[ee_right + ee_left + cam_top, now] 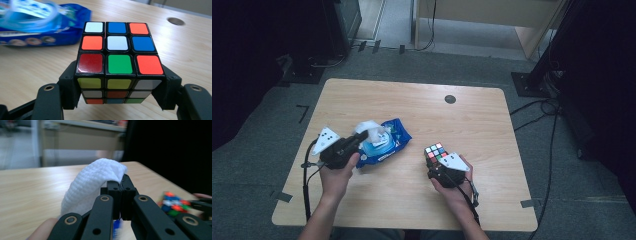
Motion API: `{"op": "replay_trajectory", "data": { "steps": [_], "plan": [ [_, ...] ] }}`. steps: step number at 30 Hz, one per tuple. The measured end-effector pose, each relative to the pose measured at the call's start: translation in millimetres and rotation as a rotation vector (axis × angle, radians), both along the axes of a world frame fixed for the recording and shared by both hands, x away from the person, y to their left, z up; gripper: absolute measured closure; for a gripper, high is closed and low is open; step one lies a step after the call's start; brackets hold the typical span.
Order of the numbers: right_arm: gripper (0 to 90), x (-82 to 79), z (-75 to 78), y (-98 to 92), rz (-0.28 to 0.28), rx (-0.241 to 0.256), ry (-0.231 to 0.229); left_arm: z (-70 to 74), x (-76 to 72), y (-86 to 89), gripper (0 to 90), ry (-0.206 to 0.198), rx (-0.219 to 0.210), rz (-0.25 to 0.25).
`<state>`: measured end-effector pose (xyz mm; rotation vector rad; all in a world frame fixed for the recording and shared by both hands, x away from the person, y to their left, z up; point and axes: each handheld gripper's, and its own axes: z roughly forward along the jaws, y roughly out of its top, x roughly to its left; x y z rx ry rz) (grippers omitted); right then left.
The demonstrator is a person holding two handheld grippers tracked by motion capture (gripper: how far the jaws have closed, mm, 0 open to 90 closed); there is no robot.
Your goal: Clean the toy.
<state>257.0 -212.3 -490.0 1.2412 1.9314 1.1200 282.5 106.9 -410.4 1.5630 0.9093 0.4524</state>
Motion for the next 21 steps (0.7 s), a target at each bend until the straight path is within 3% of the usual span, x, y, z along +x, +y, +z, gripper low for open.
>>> {"op": "replay_trajectory", "data": {
  "steps": [5,11,14,17,19,21],
  "plan": [
    [34.4,-9.3,6.6,16.0,0.092,-0.014,-0.019,-0.1,-12.7,-42.7,89.9,0.028,-0.011,-0.216],
    [34.4,-18.4,16.4,28.9,0.17,-0.028,-0.042,-7.9,-25.9,-80.1,89.5,0.027,0.057,-0.354],
    [34.4,-20.3,17.8,32.4,0.184,-0.039,-0.047,-11.1,-29.4,-91.2,88.8,0.011,0.13,-0.364],
    [34.4,-23.4,19.6,35.1,0.202,-0.045,-0.061,-18.4,-29.1,-98.5,88.1,0.039,0.172,-0.402],
    [34.4,-24.8,20.9,36.4,0.213,-0.048,-0.071,-21.3,-29.9,-102.0,88.3,0.034,0.219,-0.393],
    [34.5,-26.8,22.1,37.6,0.217,-0.055,-0.083,-21.7,-30.5,-102.7,88.3,0.028,0.226,-0.389]
  ]
}}
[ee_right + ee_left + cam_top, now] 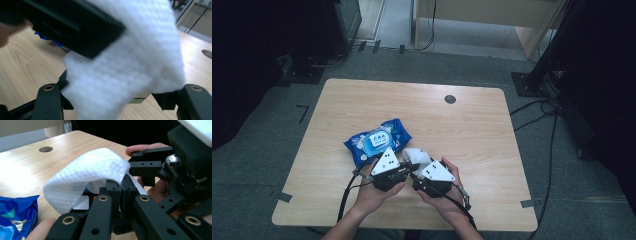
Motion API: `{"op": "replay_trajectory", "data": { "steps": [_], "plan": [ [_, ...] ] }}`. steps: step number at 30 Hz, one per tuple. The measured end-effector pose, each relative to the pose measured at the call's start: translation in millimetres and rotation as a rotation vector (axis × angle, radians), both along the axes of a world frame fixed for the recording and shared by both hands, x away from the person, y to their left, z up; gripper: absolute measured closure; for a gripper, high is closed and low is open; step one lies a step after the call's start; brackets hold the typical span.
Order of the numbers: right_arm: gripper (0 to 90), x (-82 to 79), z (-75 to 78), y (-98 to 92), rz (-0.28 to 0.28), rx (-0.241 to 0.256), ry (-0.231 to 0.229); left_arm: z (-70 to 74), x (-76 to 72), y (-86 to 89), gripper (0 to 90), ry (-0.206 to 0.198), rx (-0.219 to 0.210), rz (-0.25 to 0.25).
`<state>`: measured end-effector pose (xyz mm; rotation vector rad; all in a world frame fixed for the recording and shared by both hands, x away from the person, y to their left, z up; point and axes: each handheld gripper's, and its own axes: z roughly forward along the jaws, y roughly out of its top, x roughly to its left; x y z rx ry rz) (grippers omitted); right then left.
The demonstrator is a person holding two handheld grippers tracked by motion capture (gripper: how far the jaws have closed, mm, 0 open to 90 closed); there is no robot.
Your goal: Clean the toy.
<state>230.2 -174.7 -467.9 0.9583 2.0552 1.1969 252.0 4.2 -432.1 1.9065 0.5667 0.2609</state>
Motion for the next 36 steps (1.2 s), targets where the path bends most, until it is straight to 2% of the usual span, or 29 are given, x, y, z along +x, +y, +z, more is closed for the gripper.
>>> {"op": "replay_trajectory", "data": {
  "steps": [2,5,8,10,12,14,16,17,20,21,22,24,28,30,32,35,36],
  "plan": [
    [34.4,-0.2,-0.1,0.0,0.001,-0.005,-0.001,0.5,0.8,1.1,88.1,-0.002,0.008,0.013],
    [34.5,0.2,-1.0,0.1,0.006,-0.004,-0.001,0.4,4.4,5.4,85.2,0.03,-0.005,0.035],
    [34.4,0.1,-1.8,-0.2,0.01,-0.006,-0.003,2.5,6.7,11.6,69.5,0.042,-0.014,0.067],
    [34.4,0.1,-1.7,-1.6,0.005,-0.009,-0.005,4.7,6.0,15.0,57.6,0.026,-0.009,0.073],
    [34.4,0.9,-1.5,-3.9,-0.002,-0.006,-0.001,8.4,4.8,20.4,51.8,-0.002,0.003,0.066],
    [34.4,2.3,-1.7,-6.5,-0.009,-0.006,0.0,12.8,4.9,26.1,49.5,-0.025,0.025,0.056],
    [34.4,3.5,-2.1,-8.5,-0.011,-0.006,0.003,17.5,6.5,32.8,48.7,-0.031,0.039,0.057],
    [34.4,3.5,-2.1,-8.9,-0.012,-0.007,0.006,19.6,7.5,36.6,48.4,-0.034,0.029,0.06],
    [34.4,2.3,-2.2,-6.8,0.005,-0.01,0.012,23.5,8.4,42.0,46.2,-0.031,-0.046,0.054],
    [34.4,1.3,-2.4,-4.6,0.013,-0.013,0.012,23.5,7.7,40.5,44.6,-0.037,-0.047,0.051],
    [34.4,0.9,-2.7,-2.9,0.022,-0.015,0.01,22.7,6.5,36.6,43.6,-0.044,-0.041,0.05],
    [34.4,0.0,-3.6,1.3,0.045,-0.027,0.003,18.8,4.9,26.6,42.4,-0.058,0.002,0.052],
    [34.4,-2.9,-4.6,7.9,0.079,-0.04,0.003,10.2,2.6,15.0,46.9,-0.071,0.055,0.049],
    [34.4,-2.9,-4.6,8.5,0.079,-0.04,0.004,6.0,-0.2,10.4,53.2,-0.11,0.103,0.052],
    [34.4,-2.2,-4.4,7.7,0.073,-0.033,0.008,1.8,-3.6,6.5,64.7,-0.165,0.151,0.047],
    [34.4,-1.1,-5.0,6.6,0.065,-0.034,0.019,-0.1,-6.9,4.0,83.9,-0.204,0.172,0.026],
    [34.4,-0.5,-5.5,6.1,0.065,-0.034,0.019,0.1,-7.4,3.7,87.4,-0.208,0.17,0.021]
  ]
}}
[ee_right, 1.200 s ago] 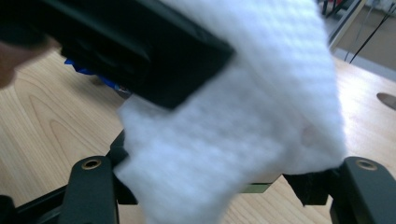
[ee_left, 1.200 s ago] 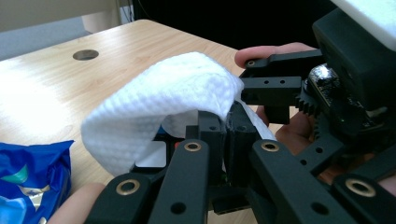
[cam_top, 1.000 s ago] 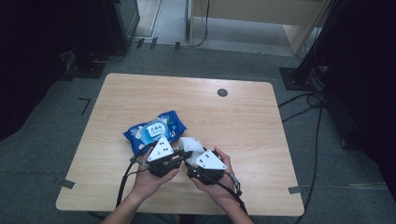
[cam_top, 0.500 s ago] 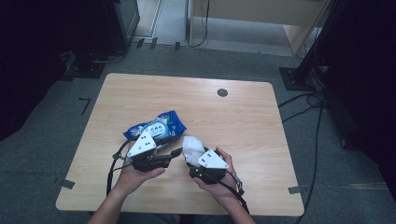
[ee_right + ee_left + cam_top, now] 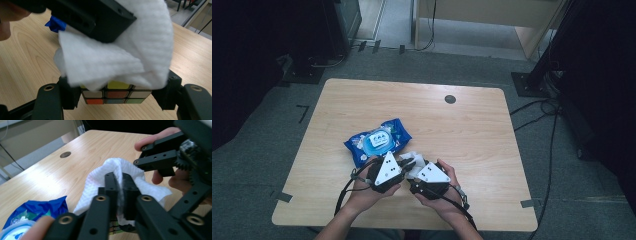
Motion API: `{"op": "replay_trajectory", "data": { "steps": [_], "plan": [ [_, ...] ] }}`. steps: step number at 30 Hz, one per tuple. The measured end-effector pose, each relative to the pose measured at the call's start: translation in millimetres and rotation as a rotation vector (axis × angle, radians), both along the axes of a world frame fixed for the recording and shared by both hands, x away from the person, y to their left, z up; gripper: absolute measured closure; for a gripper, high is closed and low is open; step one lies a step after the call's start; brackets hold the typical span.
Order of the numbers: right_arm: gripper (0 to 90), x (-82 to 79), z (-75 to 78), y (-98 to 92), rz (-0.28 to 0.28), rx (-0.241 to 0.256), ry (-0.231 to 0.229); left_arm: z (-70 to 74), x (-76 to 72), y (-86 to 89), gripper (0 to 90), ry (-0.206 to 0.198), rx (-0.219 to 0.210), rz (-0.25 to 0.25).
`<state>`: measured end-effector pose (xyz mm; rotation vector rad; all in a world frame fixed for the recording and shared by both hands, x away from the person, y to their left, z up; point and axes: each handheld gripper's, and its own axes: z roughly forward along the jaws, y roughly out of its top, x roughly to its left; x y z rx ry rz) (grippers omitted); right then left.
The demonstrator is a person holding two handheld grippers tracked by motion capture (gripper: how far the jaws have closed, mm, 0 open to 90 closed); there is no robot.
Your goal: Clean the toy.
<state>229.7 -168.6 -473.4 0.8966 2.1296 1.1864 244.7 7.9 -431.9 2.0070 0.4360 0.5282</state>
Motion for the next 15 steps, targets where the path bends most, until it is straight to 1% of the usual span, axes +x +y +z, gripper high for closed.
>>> {"op": "replay_trajectory", "data": {
  "steps": [1,3,4,7,9,10,15],
  "plan": [
    [34.4,0.1,-0.2,-0.2,-0.002,0.001,0.003,0.8,-0.9,0.0,88.3,0.002,-0.013,-0.015],
    [34.4,1.5,-0.3,-1.6,-0.011,0.002,0.008,2.4,-1.6,0.3,89.1,0.023,-0.044,-0.048],
    [34.4,1.9,-0.2,-2.2,-0.017,0.005,0.011,2.8,-1.7,-0.6,89.1,0.031,-0.05,-0.059],
    [34.4,2.8,0.4,-3.7,-0.017,0.012,0.012,-0.4,0.4,-4.4,89.0,0.053,-0.037,-0.047],
    [34.4,2.2,0.5,-3.5,-0.018,0.006,0.011,-2.4,4.3,-2.4,89.1,0.093,-0.059,-0.036],
    [34.4,1.8,0.3,-3.1,-0.021,0.004,0.013,-2.6,5.8,-1.4,89.1,0.103,-0.062,-0.032],
    [34.4,0.9,0.2,-1.7,-0.017,-0.001,0.004,-2.9,8.9,1.2,89.1,0.128,-0.073,-0.03]
  ]
}}
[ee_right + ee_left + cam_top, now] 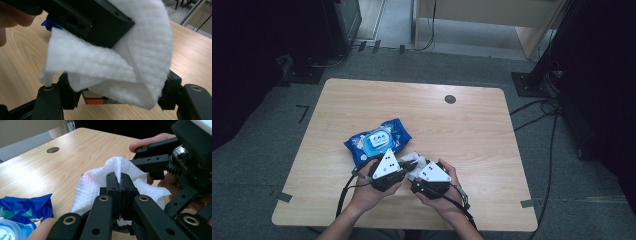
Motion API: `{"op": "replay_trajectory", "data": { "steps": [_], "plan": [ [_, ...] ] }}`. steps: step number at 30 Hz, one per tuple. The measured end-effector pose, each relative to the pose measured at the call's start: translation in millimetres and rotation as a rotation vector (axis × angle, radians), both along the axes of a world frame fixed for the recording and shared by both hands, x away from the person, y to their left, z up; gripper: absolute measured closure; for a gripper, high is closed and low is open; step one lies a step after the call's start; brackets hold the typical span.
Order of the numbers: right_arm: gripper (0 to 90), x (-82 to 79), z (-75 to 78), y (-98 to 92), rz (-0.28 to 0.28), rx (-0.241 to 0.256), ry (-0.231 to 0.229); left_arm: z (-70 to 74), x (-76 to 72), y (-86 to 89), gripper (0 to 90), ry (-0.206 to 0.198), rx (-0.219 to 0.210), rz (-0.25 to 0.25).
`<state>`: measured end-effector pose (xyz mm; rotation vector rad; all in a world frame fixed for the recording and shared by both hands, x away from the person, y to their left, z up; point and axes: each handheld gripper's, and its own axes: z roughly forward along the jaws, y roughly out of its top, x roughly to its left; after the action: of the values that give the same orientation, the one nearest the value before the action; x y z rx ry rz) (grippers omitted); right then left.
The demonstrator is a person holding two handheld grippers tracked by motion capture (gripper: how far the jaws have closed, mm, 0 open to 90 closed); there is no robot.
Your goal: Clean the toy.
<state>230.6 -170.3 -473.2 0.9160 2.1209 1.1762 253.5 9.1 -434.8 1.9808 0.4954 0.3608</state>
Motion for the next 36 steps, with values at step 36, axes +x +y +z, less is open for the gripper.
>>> {"op": "replay_trajectory", "data": {
  "steps": [36],
  "plan": [
    [34.6,-7.6,4.6,-0.8,0.01,-0.019,-0.078,3.0,16.4,22.5,89.0,0.067,-0.057,0.146]
  ]
}}
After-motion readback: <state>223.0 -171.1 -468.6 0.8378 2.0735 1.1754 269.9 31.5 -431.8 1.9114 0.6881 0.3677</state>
